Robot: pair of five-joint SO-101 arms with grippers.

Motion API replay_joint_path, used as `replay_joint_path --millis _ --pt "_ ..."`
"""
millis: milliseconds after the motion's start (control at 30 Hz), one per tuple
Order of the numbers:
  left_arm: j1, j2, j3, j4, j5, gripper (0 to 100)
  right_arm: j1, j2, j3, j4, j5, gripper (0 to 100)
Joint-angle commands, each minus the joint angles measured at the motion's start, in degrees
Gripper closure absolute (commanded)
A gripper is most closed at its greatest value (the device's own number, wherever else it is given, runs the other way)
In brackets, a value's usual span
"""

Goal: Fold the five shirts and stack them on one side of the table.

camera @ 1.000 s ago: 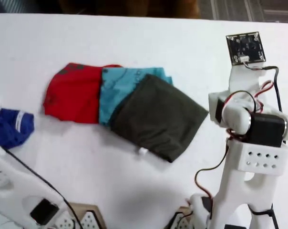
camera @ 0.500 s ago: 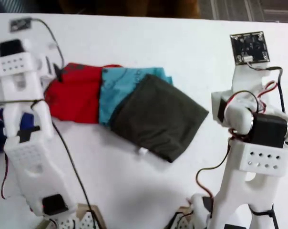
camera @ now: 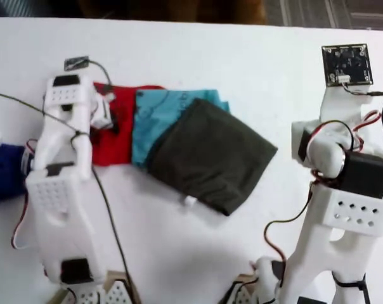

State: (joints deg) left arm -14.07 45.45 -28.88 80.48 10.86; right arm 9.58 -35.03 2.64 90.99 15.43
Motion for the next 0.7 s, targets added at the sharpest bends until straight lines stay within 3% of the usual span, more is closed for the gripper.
replay_joint_path --millis 0,67,200,400,667 --pt "0.97 8.79 -15.16 8.88 4.22 89 0.48 -1.63 -0.53 -1.01 0.0 80.0" --pt "0.88 14.24 -24.22 14.07 4.75 98 0.48 -1.63 -0.53 -1.01 0.0 80.0" --pt "0.44 21.8 -39.87 22.33 6.77 97 0.48 -1.63 -0.35 -1.01 0.0 80.0" --pt "-5.45 16.88 -43.3 22.15 7.12 97 0.48 -1.63 -0.35 -1.01 0.0 80.0" --pt "-22.51 2.9 -43.3 21.98 1.49 97 0.48 -1.63 -0.26 -2.68 0.0 80.0"
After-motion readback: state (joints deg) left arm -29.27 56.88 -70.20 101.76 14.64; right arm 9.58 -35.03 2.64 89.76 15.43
